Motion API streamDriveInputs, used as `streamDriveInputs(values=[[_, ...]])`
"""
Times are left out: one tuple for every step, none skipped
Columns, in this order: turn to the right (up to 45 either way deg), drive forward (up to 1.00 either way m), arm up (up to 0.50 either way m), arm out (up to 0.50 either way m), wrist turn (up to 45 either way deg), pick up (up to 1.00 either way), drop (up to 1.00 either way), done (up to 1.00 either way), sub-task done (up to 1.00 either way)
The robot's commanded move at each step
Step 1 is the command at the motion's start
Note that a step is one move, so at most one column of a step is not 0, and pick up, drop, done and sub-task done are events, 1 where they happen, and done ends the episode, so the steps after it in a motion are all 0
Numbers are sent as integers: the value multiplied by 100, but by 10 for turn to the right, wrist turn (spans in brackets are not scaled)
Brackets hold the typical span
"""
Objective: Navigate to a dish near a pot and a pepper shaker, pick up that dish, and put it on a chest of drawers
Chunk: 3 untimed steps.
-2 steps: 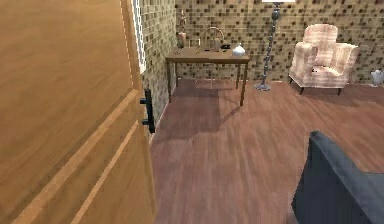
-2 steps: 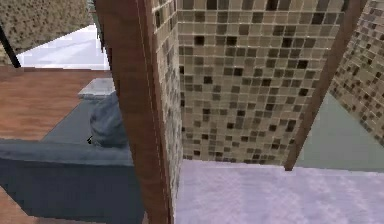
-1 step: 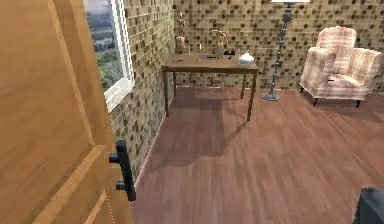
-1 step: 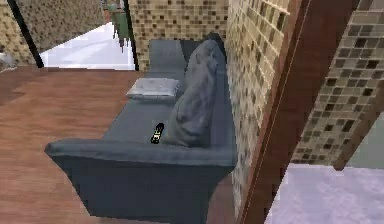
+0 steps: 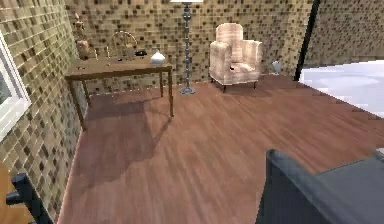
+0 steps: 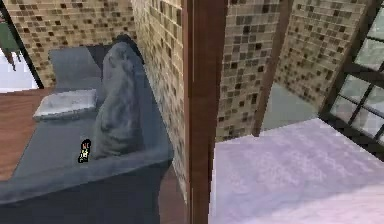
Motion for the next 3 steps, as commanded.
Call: streamDriveInputs(values=[[0,95,0,0,0,0,0,0,0],[420,0,0,0,0,0,0,0,0],[0,5,0,0,0,0,0,0,0]])
